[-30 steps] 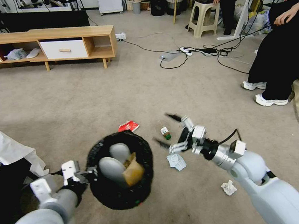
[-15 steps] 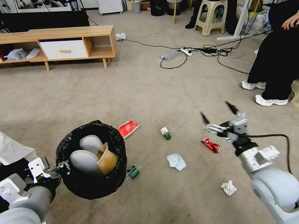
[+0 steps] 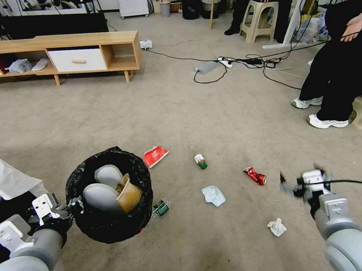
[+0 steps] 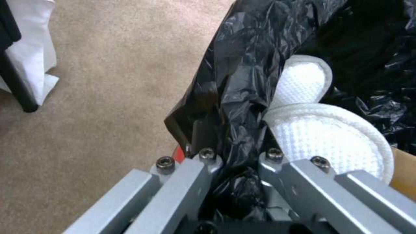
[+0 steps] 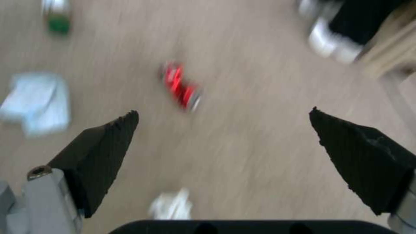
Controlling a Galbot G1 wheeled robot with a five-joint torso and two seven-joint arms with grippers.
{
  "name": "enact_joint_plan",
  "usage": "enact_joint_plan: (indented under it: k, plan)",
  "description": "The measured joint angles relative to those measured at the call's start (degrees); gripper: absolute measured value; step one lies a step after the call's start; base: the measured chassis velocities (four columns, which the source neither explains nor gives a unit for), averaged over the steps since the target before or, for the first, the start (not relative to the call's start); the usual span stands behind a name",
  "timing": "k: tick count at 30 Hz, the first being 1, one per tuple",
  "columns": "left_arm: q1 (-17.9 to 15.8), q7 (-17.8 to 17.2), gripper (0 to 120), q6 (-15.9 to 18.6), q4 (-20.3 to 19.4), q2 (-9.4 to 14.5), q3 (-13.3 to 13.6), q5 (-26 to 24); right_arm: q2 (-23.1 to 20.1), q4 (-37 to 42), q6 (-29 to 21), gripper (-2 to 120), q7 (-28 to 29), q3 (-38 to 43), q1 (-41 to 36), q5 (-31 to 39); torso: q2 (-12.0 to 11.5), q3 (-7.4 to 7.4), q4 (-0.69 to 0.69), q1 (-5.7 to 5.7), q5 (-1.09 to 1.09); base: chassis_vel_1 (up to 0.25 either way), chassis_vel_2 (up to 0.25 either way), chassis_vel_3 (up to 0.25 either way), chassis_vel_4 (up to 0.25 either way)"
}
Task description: Pick up the trash bin and place the garbage on the floor into it.
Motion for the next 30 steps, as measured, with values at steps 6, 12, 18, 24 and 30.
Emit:
enact_joint_plan:
  k: [6,12,18,24,30]
  plan:
    - [0.56,0.07,4,-0.17,-0.86,-0.26,-0.51,-0.05,-0.01,-5.61,-1.51,100,-1.08,-2.33,2.52,3.11,0.00,0.00,0.00,0.00,0.00,0.000,0.000,0.000,0.000]
    - [0.22,0.13,4,-0.36,-0.83,-0.59,-1.58,-0.01,0.23,-10.64,-1.18,100,-2.53,-4.99,3.43,3.89,0.00,0.00,-0.01,0.00,0.00,0.000,0.000,0.000,0.000]
    - [-0.21,0.16,4,-0.63,0.11,-1.00,-2.55,0.13,1.05,-14.98,-0.91,100,-4.24,-7.56,5.56,3.75,0.00,0.00,0.00,0.00,-0.01,0.000,0.000,0.000,0.000]
    - [0.12,0.50,4,-0.85,0.57,-1.01,-3.43,0.06,2.84,-22.45,-0.63,100,-5.84,-10.84,10.23,4.24,0.00,0.01,0.00,0.00,0.00,0.000,0.000,0.000,0.000]
    - [-0.07,0.57,4,-0.88,0.93,-1.17,-3.00,0.09,4.75,-27.15,-0.49,100,-8.22,-12.19,13.13,3.89,0.00,0.01,0.00,0.00,-0.01,0.000,0.000,0.000,0.000]
